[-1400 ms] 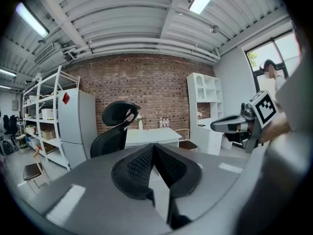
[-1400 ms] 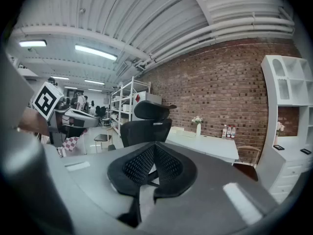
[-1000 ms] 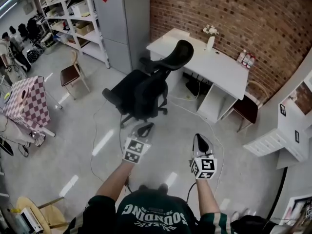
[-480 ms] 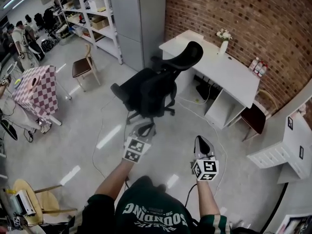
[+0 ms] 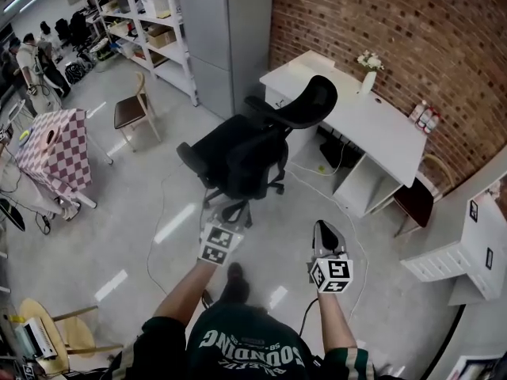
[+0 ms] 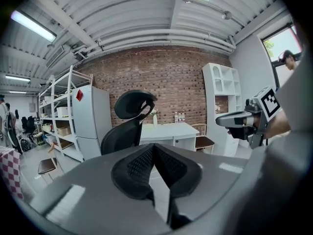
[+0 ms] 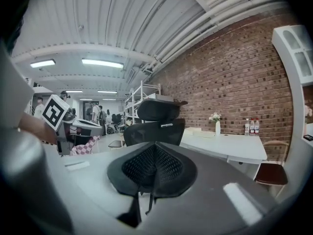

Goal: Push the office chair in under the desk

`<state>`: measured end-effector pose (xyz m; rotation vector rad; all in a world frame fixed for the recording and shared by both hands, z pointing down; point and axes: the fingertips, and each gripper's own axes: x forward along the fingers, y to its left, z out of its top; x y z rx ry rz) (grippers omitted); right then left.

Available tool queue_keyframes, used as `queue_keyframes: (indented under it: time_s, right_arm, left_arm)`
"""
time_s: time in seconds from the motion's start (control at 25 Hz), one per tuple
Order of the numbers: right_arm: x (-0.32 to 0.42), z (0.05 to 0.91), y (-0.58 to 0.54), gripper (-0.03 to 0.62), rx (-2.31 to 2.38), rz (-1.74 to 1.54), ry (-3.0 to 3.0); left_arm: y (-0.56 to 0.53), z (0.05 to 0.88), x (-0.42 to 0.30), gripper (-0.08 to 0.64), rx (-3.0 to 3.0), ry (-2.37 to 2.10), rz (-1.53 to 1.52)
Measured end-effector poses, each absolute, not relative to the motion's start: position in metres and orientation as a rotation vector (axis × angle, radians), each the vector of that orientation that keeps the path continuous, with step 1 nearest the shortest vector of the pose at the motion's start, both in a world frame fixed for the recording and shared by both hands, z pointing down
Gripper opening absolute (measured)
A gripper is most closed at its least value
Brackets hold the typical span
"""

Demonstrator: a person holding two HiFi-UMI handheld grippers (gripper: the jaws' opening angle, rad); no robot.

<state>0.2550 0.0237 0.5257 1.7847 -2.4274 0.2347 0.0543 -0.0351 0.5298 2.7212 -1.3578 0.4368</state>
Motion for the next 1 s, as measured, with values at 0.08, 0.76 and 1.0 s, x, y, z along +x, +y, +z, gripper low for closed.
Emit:
queue_keyframes:
  time_s: [0.08,0.76,1.0]
  right_arm:
    - [0.25,0.525,0.001,0.001,1.783,0.23,-2.421]
    - [0.201,0.534,-0.134,0.001,1.859,0.244,-2.319]
    - [0.204,0.537,-0.147,0.002,1.911,0.27,-2.279]
  left_arm:
    - [-0.056,0.534,0.052,0.012,2.724,-1.344,0.436]
    - [-0.225,0.562,0.003,0.291,2.754,-1.443,0.479]
    - [-0.245,0.577,0.007,0.323,2.755,-1.381,0.52]
